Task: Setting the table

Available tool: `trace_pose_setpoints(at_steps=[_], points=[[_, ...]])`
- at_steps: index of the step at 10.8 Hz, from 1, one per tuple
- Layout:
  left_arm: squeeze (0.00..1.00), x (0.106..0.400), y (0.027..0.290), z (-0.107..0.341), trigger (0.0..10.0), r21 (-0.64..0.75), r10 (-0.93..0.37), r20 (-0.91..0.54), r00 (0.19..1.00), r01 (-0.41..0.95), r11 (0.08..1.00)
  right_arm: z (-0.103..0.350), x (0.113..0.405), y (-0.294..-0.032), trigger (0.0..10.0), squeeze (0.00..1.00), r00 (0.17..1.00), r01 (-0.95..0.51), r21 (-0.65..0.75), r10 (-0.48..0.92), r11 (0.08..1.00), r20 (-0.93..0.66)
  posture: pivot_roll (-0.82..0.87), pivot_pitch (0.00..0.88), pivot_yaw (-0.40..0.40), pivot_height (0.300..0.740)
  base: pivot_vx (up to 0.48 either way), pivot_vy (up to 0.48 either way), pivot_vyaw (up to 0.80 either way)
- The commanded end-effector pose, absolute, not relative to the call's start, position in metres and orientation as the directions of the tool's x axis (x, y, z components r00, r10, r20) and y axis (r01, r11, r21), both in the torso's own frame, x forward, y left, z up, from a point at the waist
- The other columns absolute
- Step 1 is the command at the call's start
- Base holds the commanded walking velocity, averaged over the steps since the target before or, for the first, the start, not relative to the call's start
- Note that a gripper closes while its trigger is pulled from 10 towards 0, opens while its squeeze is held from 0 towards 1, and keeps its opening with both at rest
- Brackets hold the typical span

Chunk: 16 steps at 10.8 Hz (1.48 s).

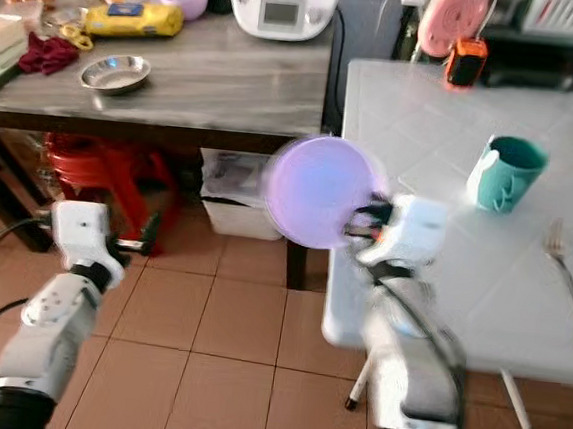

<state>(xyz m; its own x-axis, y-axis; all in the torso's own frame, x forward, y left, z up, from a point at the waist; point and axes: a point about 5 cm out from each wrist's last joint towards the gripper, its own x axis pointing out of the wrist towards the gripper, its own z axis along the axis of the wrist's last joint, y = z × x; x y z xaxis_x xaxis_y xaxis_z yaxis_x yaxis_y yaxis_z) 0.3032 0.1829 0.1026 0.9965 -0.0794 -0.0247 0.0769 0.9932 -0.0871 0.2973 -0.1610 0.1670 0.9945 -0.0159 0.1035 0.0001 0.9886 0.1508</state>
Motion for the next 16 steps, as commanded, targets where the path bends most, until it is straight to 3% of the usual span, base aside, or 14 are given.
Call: trace_pose_setpoints(at_steps=[1,10,16], points=[[0.00,0.3026,0.1894,0.1047,10.0,-0.066,-0.069,-0.021,0.997,0.067,0.996,0.1729,0.2978,-0.1507,10.0,0.00,0.991,-0.031,0.159,0.010,0.987,0.130,-0.04,0.106,0.081,0.740,0.000,0.296,0.00],[0.00,0.3081,0.1814,0.1127,10.0,-0.095,-0.066,0.014,0.998,0.067,0.993,0.1755,0.2996,-0.1530,10.0,0.00,0.988,-0.026,0.145,0.004,0.989,0.151,-0.05,0.091,0.078,0.740,0.000,0.308,0.00],[0.00,0.3097,0.1802,0.1124,10.0,-0.089,-0.076,0.009,0.997,0.076,0.993,0.1740,0.2993,-0.1523,10.0,0.00,0.989,-0.022,0.154,-0.002,0.988,0.150,-0.04,0.094,0.085,0.740,0.000,0.324,-0.44]])
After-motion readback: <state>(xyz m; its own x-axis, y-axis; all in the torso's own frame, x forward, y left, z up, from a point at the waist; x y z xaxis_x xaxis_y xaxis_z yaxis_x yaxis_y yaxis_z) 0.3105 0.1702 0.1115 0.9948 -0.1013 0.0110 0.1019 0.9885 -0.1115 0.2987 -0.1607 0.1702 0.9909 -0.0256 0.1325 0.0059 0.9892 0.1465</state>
